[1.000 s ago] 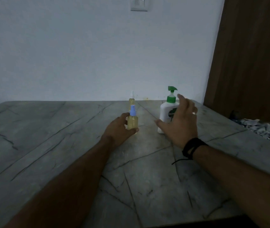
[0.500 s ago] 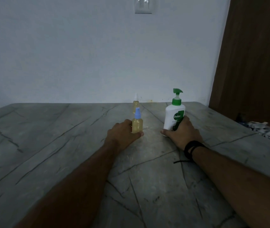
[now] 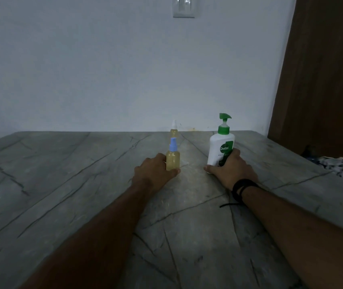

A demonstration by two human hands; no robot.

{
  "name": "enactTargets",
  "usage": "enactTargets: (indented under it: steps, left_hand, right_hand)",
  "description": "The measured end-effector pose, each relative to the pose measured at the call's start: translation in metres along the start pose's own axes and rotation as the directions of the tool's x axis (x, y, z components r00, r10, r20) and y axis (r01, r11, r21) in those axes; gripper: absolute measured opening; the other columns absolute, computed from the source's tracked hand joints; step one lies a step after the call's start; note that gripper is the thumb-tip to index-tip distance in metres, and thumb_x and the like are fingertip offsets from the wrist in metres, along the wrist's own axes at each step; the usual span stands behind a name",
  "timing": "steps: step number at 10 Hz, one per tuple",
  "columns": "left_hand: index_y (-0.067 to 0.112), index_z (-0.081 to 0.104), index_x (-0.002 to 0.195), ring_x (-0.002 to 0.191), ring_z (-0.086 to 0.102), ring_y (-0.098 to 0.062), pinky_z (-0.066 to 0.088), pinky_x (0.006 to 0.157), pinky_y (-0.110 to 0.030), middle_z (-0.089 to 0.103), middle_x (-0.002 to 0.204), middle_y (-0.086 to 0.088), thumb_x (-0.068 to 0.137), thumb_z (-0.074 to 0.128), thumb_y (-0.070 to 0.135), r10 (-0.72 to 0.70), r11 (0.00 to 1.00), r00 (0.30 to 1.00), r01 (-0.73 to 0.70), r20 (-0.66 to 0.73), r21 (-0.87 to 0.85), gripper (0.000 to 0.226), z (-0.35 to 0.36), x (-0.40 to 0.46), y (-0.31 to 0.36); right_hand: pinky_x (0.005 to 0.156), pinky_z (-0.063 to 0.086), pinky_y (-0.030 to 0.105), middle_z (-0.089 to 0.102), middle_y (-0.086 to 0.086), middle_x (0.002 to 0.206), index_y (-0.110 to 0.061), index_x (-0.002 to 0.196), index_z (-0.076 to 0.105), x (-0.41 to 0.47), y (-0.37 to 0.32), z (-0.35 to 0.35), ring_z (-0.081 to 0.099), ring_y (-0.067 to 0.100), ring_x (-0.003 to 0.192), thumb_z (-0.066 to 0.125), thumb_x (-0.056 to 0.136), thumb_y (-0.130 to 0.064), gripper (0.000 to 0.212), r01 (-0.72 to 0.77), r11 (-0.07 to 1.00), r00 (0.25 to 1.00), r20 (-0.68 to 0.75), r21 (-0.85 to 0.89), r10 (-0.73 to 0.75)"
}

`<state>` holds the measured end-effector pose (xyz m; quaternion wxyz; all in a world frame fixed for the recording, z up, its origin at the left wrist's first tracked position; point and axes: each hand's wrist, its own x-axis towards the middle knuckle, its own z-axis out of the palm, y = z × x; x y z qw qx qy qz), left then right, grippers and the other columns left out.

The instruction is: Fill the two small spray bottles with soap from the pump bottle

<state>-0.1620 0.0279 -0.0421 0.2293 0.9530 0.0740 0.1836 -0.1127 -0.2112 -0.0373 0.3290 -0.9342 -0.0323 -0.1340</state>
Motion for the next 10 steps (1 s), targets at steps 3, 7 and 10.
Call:
enactTargets:
  steps: [3, 7, 10]
  left_hand:
    - [0.028, 0.047, 0.118, 0.101, 0.059, -0.02, 0.046, 0.087, -0.043, 0.064, 0.112, 0.005, 0.072, 0.063, 0.066, -0.137, 0.99, 0.99, 0.137, -0.027, 0.025, 0.062, -0.01, 0.07, -0.043]
    - [0.022, 0.028, 0.14, 0.114, 0.056, -0.024, 0.041, 0.096, -0.048, 0.059, 0.129, 0.001, 0.071, 0.059, 0.07, -0.209, 0.978, 0.978, 0.209, -0.012, -0.006, 0.089, 0.0, 0.171, -0.091]
    - [0.018, 0.015, 0.148, 0.128, 0.043, -0.027, 0.04, 0.099, -0.047, 0.048, 0.14, -0.007, 0.063, 0.054, 0.078, -0.237, 0.969, 0.971, 0.238, -0.025, 0.071, 0.111, -0.019, 0.16, -0.074]
  right_hand:
    - [0.09, 0.052, 0.049, 0.063, 0.004, 0.118, -0.018, 0.125, 0.038, 0.065, -0.014, 0.03, 0.062, 0.032, 0.106, 0.075, 0.065, -0.072, 0.088, 0.015, 1.0, 1.0, 0.018, -0.001, -0.015]
    - [0.094, 0.049, 0.05, 0.064, 0.003, 0.121, -0.021, 0.128, 0.035, 0.172, -0.04, 0.084, 0.062, 0.033, 0.108, 0.07, 0.067, -0.075, 0.088, 0.008, 0.999, 0.999, 0.032, -0.037, -0.007]
    - [0.108, 0.043, 0.051, 0.047, 0.005, 0.151, -0.024, 0.157, 0.008, 0.176, -0.043, 0.069, 0.049, 0.034, 0.134, 0.082, 0.064, -0.062, 0.125, -0.025, 0.991, 0.996, 0.082, 0.134, 0.014]
